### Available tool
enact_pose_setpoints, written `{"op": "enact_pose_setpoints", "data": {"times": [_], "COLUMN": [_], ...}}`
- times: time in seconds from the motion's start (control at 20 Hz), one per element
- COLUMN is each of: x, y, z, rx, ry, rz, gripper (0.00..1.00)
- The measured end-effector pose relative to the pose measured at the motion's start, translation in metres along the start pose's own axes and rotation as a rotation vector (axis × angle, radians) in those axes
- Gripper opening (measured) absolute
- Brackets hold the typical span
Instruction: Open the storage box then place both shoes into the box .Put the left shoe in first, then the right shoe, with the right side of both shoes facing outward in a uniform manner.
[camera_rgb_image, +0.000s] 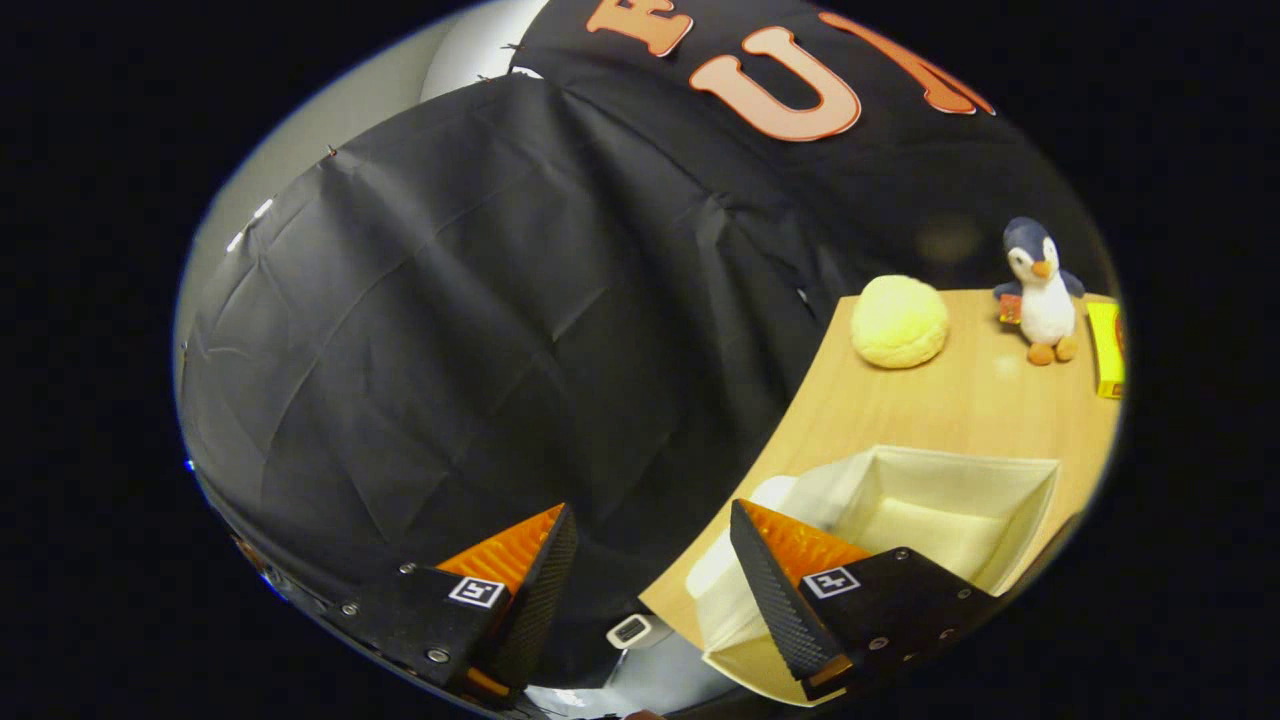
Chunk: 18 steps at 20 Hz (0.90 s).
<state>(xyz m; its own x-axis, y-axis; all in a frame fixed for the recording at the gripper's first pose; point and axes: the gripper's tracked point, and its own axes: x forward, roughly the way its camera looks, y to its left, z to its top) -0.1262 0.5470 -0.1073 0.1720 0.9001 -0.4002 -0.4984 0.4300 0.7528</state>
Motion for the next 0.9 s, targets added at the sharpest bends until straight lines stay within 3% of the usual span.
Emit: {"op": "enact_pose_setpoints", "data": {"times": [0.1, 0.5, 0.9], "x": [-0.013, -0.099, -0.173], "y": [-0.025, -0.132, -0.236], "z": [0.020, -0.023, -0.079], "rx": [-0.040, -0.076, 0.010], "ry": [-0.025, -0.055, -0.021], "rz": [-0.058, -0.288, -0.537], "gripper": [0.96, 0.98, 0.98]}}
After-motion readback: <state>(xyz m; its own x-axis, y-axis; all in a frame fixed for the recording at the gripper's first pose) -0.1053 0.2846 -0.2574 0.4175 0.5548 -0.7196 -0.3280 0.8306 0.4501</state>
